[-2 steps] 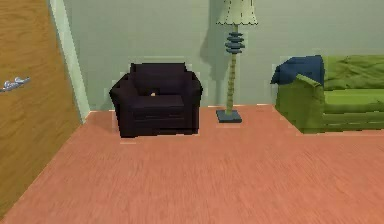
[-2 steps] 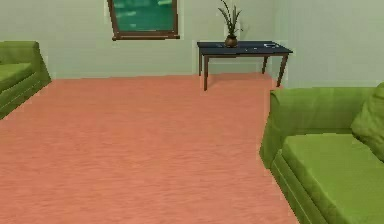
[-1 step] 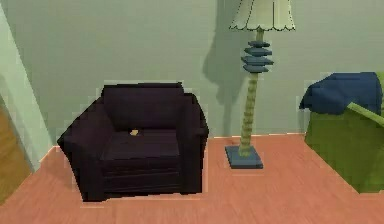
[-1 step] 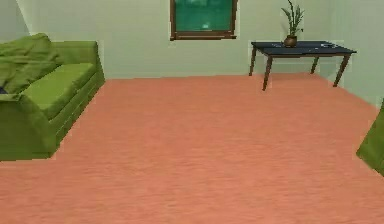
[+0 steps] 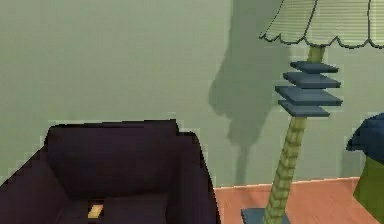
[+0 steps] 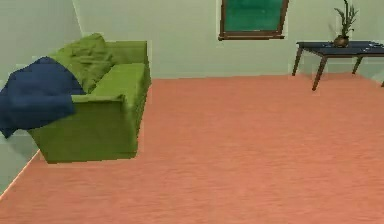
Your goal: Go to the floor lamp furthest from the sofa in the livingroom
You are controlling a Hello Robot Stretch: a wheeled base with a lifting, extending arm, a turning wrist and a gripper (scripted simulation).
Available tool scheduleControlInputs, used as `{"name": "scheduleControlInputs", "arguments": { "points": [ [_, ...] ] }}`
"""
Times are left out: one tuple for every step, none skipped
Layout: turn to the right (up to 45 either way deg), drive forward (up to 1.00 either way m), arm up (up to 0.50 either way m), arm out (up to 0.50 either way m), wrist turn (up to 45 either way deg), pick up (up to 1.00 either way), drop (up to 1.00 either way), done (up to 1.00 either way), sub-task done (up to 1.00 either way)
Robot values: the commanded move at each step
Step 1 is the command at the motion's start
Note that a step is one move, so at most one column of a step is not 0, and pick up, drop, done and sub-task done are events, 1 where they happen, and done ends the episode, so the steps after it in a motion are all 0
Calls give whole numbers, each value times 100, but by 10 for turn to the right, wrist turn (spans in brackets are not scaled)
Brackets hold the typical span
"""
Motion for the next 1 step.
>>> {"name": "scheduleControlInputs", "arguments": {
  "points": [
    [450,0,0,0,0,0,0,0,0]
  ]
}}
